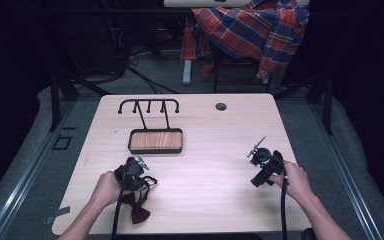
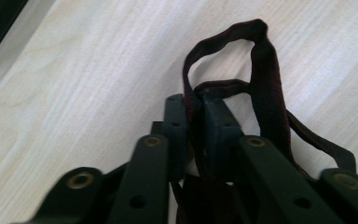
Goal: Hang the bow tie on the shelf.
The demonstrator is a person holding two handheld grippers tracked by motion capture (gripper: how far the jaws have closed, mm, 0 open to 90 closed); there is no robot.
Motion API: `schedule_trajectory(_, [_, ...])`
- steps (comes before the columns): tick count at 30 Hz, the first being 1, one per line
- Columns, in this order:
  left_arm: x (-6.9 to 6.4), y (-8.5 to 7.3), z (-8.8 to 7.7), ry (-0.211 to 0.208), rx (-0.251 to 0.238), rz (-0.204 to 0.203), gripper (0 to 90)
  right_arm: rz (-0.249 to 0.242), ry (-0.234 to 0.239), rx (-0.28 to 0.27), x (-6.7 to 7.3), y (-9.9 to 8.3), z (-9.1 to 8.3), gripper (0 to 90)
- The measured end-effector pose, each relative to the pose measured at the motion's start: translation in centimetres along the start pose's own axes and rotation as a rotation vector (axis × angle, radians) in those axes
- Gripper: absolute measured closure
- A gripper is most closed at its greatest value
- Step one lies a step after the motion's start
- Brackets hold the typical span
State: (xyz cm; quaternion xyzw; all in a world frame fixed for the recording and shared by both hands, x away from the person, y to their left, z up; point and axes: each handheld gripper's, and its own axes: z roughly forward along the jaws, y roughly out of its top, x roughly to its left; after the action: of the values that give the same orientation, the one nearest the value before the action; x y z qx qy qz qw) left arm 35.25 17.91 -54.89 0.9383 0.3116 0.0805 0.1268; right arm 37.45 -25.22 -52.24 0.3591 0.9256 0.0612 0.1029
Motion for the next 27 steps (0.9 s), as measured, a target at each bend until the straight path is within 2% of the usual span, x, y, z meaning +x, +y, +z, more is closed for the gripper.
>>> schedule_trajectory(3, [-0.3, 0.0, 0.0, 0.007, 0.002, 0.014, 88.4, 0.007, -0.014, -0.004, -0.2, -0.1, -0.2, 8.9])
schedule_trajectory(4, [-0.4, 0.0, 0.0, 0.009, 0.002, 0.015, 88.6, 0.025, -0.002, -0.028, -0.2, -0.1, -0.1, 9.0])
schedule_trajectory(6, [-0.3, 0.0, 0.0, 0.007, 0.000, 0.006, 89.0, 0.022, -0.011, -0.022, -0.3, 0.0, -0.4, 9.0])
schedule_trajectory(8, [-0.3, 0.0, 0.0, 0.007, -0.003, 0.001, 89.1, 0.025, -0.017, -0.040, -0.4, 0.0, -0.6, 9.0])
schedule_trajectory(9, [-0.4, -0.1, -0.1, 0.006, -0.009, -0.004, 89.1, 0.035, -0.016, -0.061, -0.3, -0.2, -0.4, 9.1])
schedule_trajectory(10, [-0.4, -0.1, -0.2, 0.005, -0.010, -0.008, 89.1, 0.023, -0.007, -0.048, -0.4, -0.2, -0.6, 9.0])
schedule_trajectory(12, [-0.4, -0.2, -0.4, 0.005, -0.025, -0.012, 89.1, 0.029, -0.002, -0.064, -0.4, -0.3, -0.6, 9.0])
schedule_trajectory(16, [-0.3, -0.4, -1.2, 0.011, -0.053, -0.040, 89.1, 0.012, -0.010, -0.069, -0.2, 0.0, -1.2, 9.2])
schedule_trajectory(19, [-0.1, -0.6, -1.5, 0.010, -0.068, -0.064, 89.1, 0.013, 0.004, -0.101, -0.1, 0.2, -1.3, 9.2])
schedule_trajectory(21, [0.2, -0.9, -1.6, 0.004, -0.078, -0.088, 89.1, 0.000, -0.001, -0.095, -0.1, 0.5, -1.3, 9.3])
schedule_trajectory(24, [0.3, -1.1, -1.9, 0.005, -0.086, -0.096, 89.1, -0.008, 0.001, -0.090, -0.1, 0.6, -1.3, 9.3])
schedule_trajectory(27, [0.4, -1.1, -2.3, 0.002, -0.110, -0.103, 89.1, 0.005, 0.011, -0.108, 0.0, 0.5, -1.3, 9.4])
